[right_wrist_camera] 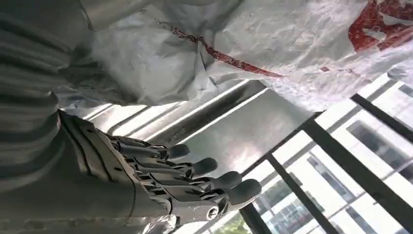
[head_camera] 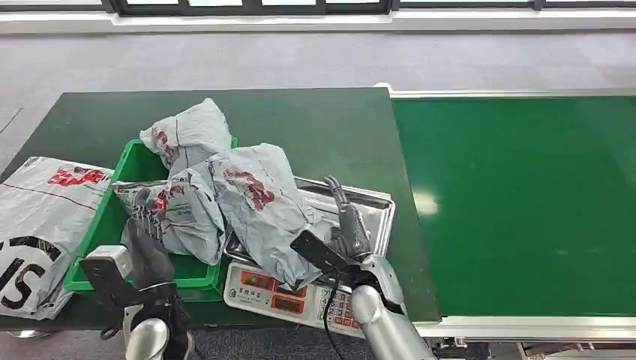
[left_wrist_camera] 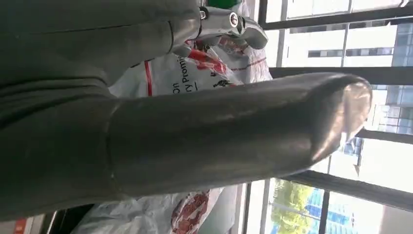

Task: Moved the parcel from conveyor to table for the left to box.

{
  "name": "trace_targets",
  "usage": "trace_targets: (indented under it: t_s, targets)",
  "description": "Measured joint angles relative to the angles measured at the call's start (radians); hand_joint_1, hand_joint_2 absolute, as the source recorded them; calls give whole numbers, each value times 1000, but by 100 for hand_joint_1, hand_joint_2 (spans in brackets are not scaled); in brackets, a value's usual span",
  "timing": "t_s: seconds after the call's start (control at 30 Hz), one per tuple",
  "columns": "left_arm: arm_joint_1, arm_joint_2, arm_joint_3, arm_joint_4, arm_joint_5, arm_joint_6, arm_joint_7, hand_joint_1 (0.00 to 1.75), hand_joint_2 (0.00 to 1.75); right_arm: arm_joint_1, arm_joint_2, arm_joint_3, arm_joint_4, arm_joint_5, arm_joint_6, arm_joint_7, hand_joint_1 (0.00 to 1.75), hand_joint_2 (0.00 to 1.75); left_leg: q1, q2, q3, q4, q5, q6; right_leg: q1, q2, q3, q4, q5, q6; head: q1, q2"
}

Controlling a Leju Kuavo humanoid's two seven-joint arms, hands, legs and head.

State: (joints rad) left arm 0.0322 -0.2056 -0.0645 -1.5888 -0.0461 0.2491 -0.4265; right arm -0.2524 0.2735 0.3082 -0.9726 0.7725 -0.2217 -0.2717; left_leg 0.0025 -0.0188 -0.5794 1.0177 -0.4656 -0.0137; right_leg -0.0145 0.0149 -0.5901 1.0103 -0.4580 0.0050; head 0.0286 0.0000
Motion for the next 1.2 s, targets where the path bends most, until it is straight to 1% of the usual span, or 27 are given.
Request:
trace_targets:
  t_s: [0.3,0.53,0.7,0.77,0.83,0.87,0.97,1.03,1.1,1.13,1.2]
  targets:
    - [2,0,0,-28,-33,2,34,0,0,83,-38,24,-189,-31,69,115,0,175,0,0,-2,0,0,0,0,0,-2,0,0,0,0,0]
    - [7,0,-5,-58,-58,-29,91,0,0,166,-75,34,-337,-34,61,159,0,175,0,0,-2,0,0,0,0,0,-2,0,0,0,0,0]
    - [9,0,-18,-73,-84,-36,106,0,0,200,-90,34,-412,-34,50,154,0,175,0,0,-2,0,0,0,0,0,-2,0,0,0,0,0]
    - [8,5,-30,-73,-140,-67,119,0,0,210,-94,34,-438,-42,21,112,0,175,0,-1,-2,0,0,0,0,0,-3,0,0,0,0,0]
    - [-2,19,-56,-70,-258,-115,128,0,0,223,-98,34,-476,-62,-11,46,0,175,0,0,-1,0,0,0,0,0,-3,0,0,0,0,0]
    - [-11,24,-70,-66,-317,-136,133,0,175,228,-100,33,-493,-75,-24,14,0,175,0,0,-2,0,0,0,0,0,-3,0,0,0,0,0]
    - [-72,39,-133,-16,-475,-173,144,0,175,252,-104,32,-556,-135,-73,-108,0,175,0,-1,-2,0,0,0,0,-1,-2,0,0,0,0,0]
    - [-112,53,-170,28,-531,-166,141,0,175,262,-106,32,-585,-208,-105,-210,0,175,0,0,-2,0,0,0,0,0,-3,0,1,1,0,0]
    - [-150,65,-202,72,-571,-153,129,0,175,272,-107,32,-610,-261,-133,-291,0,175,0,0,-2,0,0,0,0,0,-3,0,1,1,0,0]
    - [-173,72,-221,102,-594,-142,127,0,175,273,-107,32,-622,-270,-146,-314,0,175,0,0,-2,0,0,0,0,0,-3,0,1,1,0,0]
    - [-212,81,-254,149,-628,-122,127,0,175,273,-108,32,-630,-272,-159,-313,0,175,0,-1,-2,0,0,0,0,-1,-2,0,1,1,0,0]
